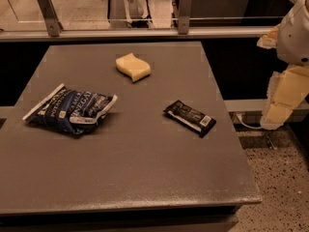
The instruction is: Move rxbar chocolate near blue chip bag
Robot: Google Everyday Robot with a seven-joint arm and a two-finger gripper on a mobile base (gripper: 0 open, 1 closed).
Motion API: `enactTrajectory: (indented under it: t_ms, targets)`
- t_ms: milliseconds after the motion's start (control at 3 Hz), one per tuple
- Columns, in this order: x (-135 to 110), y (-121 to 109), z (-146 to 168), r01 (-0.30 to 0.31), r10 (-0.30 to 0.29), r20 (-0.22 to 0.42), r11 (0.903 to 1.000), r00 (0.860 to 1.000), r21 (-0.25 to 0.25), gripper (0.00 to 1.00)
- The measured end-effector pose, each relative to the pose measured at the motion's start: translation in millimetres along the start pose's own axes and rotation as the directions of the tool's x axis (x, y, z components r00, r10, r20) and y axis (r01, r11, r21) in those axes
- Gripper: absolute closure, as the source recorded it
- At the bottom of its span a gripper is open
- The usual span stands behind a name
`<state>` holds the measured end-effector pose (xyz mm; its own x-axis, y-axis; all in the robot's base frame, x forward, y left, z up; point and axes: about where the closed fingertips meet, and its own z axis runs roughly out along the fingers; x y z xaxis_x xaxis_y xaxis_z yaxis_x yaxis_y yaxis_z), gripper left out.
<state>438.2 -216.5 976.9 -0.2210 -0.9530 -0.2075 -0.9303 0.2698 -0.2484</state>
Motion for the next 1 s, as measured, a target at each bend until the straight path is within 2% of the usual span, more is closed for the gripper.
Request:
enactTrajectory:
  t_ms: [333,667,1000]
  targets:
    - [-0.1,0.0,0.1,0.0,0.0,0.0,1.0,1.0,0.0,0.0]
    - [-14.5,1.6,29.0,0.012,-0.012,-0.004,0.9988,1.0,-0.048,0.0]
    - [-36.9,4.7,71.0,0.021,-0.022,-0.004,0.9944,1.0,-0.104,0.0]
